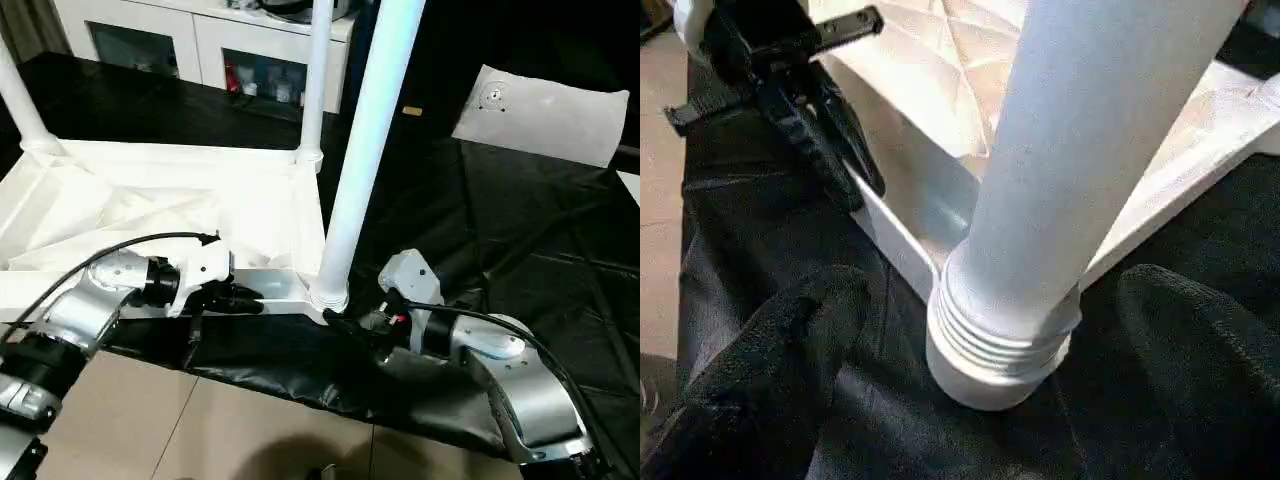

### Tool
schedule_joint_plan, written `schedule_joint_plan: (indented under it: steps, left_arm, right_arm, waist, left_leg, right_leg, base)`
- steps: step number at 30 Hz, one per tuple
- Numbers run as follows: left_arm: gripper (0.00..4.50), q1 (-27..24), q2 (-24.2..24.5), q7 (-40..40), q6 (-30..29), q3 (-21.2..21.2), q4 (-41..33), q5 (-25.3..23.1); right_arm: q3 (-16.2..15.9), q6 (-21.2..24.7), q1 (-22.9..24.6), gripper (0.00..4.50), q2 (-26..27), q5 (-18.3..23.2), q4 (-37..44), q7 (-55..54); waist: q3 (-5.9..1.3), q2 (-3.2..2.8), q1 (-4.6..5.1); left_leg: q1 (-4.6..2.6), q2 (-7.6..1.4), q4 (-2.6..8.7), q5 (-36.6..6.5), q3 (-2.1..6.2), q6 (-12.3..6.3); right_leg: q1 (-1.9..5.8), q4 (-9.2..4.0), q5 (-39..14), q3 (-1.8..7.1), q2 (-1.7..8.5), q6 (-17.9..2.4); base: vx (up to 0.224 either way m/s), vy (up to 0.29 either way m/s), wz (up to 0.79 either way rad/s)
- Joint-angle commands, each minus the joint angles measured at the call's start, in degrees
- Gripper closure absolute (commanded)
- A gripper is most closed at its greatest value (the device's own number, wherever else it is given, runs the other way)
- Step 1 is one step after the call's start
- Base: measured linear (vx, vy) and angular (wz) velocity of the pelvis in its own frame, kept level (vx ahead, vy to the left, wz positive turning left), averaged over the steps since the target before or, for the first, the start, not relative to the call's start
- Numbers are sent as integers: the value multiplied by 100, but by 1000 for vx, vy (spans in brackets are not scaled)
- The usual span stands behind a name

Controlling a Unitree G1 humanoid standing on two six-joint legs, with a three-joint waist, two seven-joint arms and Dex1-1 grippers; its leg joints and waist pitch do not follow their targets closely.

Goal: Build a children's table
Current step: Rotate table base

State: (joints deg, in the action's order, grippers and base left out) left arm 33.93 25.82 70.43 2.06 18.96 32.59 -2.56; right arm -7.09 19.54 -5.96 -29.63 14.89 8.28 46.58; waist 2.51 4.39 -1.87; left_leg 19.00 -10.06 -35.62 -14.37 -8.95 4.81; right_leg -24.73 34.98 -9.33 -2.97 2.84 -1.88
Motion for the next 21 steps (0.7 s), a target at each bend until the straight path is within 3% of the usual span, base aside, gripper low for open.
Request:
schedule_joint_plan:
  steps: [1, 6, 13, 16, 17, 21]
  left_arm:
    - [447, -65, 117, -1, 32, 243, 292, -382]
    - [447, 30, 113, 139, 173, 338, 412, -428]
    - [447, 51, 72, 86, 323, 363, 503, -402]
    - [447, 105, 16, 221, 61, 323, 573, -280]
    - [406, 126, 12, 255, 29, 321, 597, -267]
    - [375, 191, 25, 91, 229, 351, 719, -404]
  right_arm:
    - [159, -83, -82, 0, -99, -6, -111, 68]
    - [111, -155, -279, 0, -149, 64, -375, 264]
    - [32, -188, -409, 0, -190, 159, -489, 582]
    - [-37, -125, -370, 0, -237, 219, -396, 741]
    - [-54, -123, -370, 0, -243, 224, -393, 778]
    - [-74, -223, -373, 0, -227, 102, -507, 754]
  waist:
    - [-303, -39, -32]
    - [-298, -58, -26]
    - [-313, -63, -26]
    - [-305, -71, -29]
    - [-303, -74, -32]
    - [-298, -65, -29]
  left_leg:
    - [110, -234, 454, -509, 49, -347]
    - [98, -238, 455, -591, 48, -313]
    - [101, -253, 446, -518, 46, -330]
    - [94, -249, 448, -558, 43, -335]
    - [92, -247, 451, -579, 46, -322]
    - [94, -238, 455, -658, 56, -305]
  right_leg:
    - [421, -479, -1947, 288, 469, -668]
    - [419, -487, -2039, 281, 471, -707]
    - [443, -453, -1673, 283, 478, -882]
    - [442, -462, -1718, 275, 470, -906]
    - [444, -467, -1798, 274, 471, -884]
    - [439, -515, -2153, 263, 471, -711]
  base:
    - [0, 0, 0]
    - [0, 0, 0]
    - [0, 0, 0]
    - [0, 0, 0]
    - [0, 0, 0]
    - [0, 0, 0]
